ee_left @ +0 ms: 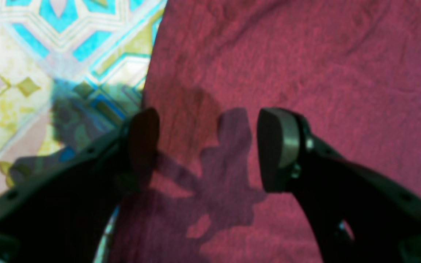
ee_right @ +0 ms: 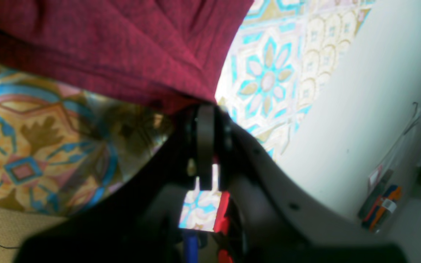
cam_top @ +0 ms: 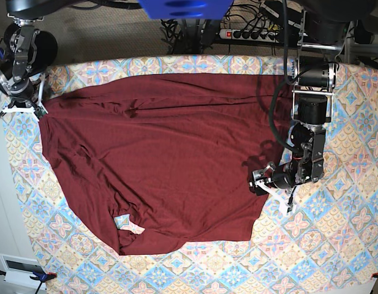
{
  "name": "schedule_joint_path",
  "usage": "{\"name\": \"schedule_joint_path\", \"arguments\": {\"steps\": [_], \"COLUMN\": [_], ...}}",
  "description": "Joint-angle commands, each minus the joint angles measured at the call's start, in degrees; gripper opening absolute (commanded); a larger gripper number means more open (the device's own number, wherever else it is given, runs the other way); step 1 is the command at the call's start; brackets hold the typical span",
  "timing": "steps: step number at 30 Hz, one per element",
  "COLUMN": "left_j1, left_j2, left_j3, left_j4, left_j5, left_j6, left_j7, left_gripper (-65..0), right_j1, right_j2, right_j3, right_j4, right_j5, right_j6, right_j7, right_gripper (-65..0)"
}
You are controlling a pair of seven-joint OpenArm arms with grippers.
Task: Layout the t-shirt on the table in an organized manner, then fold the t-shirt properly
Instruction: 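Grasp the hem with the left gripper and drag it outward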
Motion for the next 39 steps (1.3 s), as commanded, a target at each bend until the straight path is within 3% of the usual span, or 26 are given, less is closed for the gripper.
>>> {"name": "schedule_joint_path", "arguments": {"steps": [1, 5, 10, 17, 20, 22, 26, 30, 35, 39], "left_j1": [-1.5, -1.3, -1.2, -1.7, -1.6, -1.6, -2.5, -4.0, -8.8, -13.0], "left_j2": [-0.8, -2.5, -2.2, 0.5, 1.6, 1.7, 1.8, 0.7, -1.7, -3.9], "left_j3": [-1.2, -5.5, -5.5, 1.8, 2.0, 1.9, 1.7, 1.7, 1.7, 1.8], "left_j4": [1.0, 2.9, 1.9, -3.1, -3.1, -3.1, -3.1, -3.3, -8.4, -15.4], "left_j5": [-0.6, -2.3, -2.3, -2.3, -2.4, -2.8, -2.7, -2.4, -2.3, -2.4], "left_j6": [0.1, 0.1, 0.1, 0.1, 0.0, -0.2, 0.1, 0.4, 7.9, 8.3], "left_j7": [0.1, 0.1, -0.1, -0.5, -0.5, -0.5, -3.2, -11.1, -17.3, -21.0], "left_gripper": [-23.8, -23.8, -23.8, -24.7, -30.7, -40.0, -65.0, -61.7, -65.0, -64.8], "right_j1": [0.5, 0.6, 0.6, 0.6, 0.6, 0.6, 0.3, 0.2, -1.0, -1.2], "right_j2": [1.4, 1.4, 1.4, 1.4, 1.4, 1.4, 1.4, 1.4, 1.3, 1.3], "right_j3": [0.6, 0.6, 0.6, 0.7, 0.7, 0.7, 0.7, 0.7, 0.6, 0.1], "right_j4": [0.7, 0.5, 0.5, 0.9, 1.1, 1.1, 1.2, 2.0, 4.6, 6.2], "right_j5": [0.0, 0.0, 0.0, 0.0, 0.0, 0.0, 0.0, 0.0, 0.0, 0.0], "right_j6": [-0.7, -0.7, -0.7, -0.7, -0.7, -0.7, -0.7, -0.6, -0.5, -0.5], "right_j7": [0.5, 0.5, 0.5, 0.5, 0.5, 0.5, 0.5, 0.5, 0.5, 0.5], "right_gripper": [-65.0, -65.0, -65.0, -65.0, -65.0, -65.0, -65.0, -65.0, -65.0, -65.0]}}
